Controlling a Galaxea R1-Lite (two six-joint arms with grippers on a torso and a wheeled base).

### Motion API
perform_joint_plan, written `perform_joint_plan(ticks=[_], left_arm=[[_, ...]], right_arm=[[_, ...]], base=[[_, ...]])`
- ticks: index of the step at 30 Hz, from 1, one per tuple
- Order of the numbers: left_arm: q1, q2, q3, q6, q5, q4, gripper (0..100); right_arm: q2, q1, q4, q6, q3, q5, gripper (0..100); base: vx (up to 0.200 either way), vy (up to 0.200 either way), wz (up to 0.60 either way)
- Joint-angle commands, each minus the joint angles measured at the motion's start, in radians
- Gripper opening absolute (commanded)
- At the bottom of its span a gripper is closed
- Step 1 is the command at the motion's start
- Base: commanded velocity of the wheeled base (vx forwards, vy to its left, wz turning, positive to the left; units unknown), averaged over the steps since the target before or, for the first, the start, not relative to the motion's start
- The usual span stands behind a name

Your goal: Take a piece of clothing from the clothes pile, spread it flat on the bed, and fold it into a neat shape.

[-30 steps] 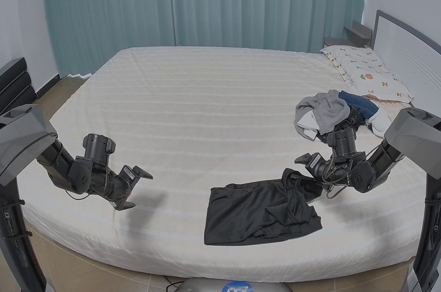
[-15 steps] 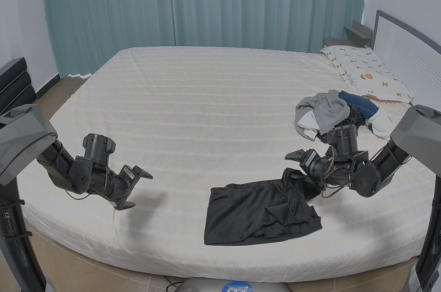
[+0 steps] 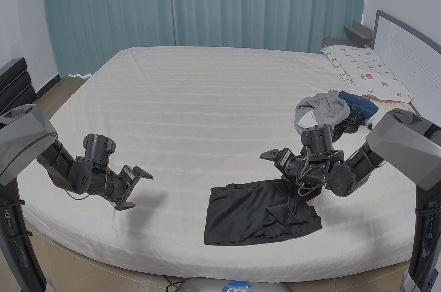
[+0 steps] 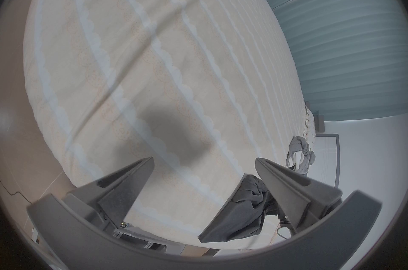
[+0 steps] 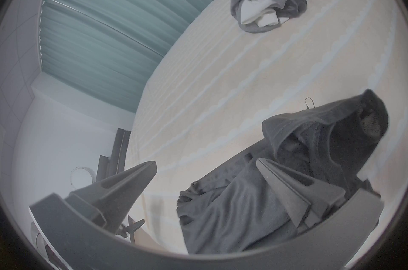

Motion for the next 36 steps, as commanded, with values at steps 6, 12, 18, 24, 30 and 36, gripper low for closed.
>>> perform_joint_plan(ticks=[6,12,18,24,30,36], left_arm=[[0.0,0.0,0.001,-0.001,0.0,0.0,100],[0.0,0.0,0.001,-0.001,0.0,0.0,100],[0.0,0.0,0.001,-0.001,0.0,0.0,100],[0.0,0.0,0.001,-0.001,0.0,0.0,100],[0.0,0.002,0.001,0.001,0.0,0.0,100],[0.0,0.003,0.001,0.002,0.0,0.0,100]], right_arm=[[0.123,-0.099,0.065,0.0,-0.101,-0.006,100],[0.086,-0.199,0.051,0.006,-0.065,-0.021,100],[-0.047,-0.194,-0.002,0.003,0.093,0.019,100],[-0.144,-0.216,-0.134,-0.008,0.309,0.115,100],[-0.134,-0.226,-0.312,-0.08,0.533,0.218,100],[-0.115,-0.211,-0.42,-0.106,0.607,0.25,100]], base=[[0.0,0.0,0.0],[0.0,0.0,0.0],[0.0,0.0,0.0],[0.0,0.0,0.0],[0.0,0.0,0.0],[0.0,0.0,0.0]])
